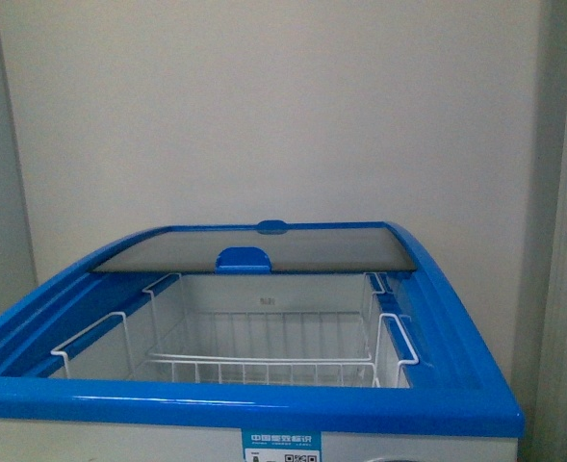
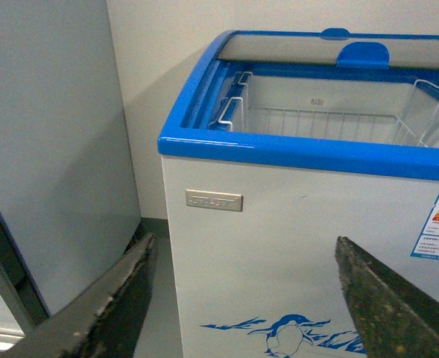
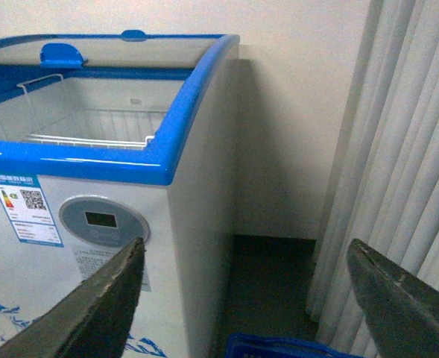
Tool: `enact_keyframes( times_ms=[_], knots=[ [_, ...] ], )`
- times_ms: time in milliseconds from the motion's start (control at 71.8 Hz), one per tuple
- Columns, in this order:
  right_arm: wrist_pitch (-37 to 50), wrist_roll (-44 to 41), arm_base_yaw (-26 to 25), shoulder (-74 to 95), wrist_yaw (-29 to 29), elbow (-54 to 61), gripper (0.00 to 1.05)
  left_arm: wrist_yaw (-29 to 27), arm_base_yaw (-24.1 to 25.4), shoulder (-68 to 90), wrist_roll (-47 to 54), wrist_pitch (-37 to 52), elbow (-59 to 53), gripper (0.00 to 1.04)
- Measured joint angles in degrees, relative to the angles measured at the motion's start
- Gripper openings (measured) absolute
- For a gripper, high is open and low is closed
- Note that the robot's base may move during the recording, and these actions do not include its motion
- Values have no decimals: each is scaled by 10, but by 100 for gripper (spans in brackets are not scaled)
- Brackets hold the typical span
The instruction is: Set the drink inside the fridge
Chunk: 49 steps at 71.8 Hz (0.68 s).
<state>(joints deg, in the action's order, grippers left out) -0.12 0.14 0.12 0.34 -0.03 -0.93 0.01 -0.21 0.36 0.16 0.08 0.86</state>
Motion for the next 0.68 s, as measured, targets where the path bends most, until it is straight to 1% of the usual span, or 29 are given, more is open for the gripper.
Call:
enact_keyframes(
  times_ms=[28, 56, 111, 682],
  knots=[
    [0, 0, 0, 0, 0, 0, 97, 0, 0, 0, 0, 0, 0, 97],
    [0, 0, 0, 0, 0, 0, 98, 0, 0, 0, 0, 0, 0, 98],
    [0, 0, 0, 0, 0, 0, 97, 0, 0, 0, 0, 0, 0, 96],
    [0, 0, 0, 0, 0, 0, 97, 0, 0, 0, 0, 0, 0, 97]
  ],
)
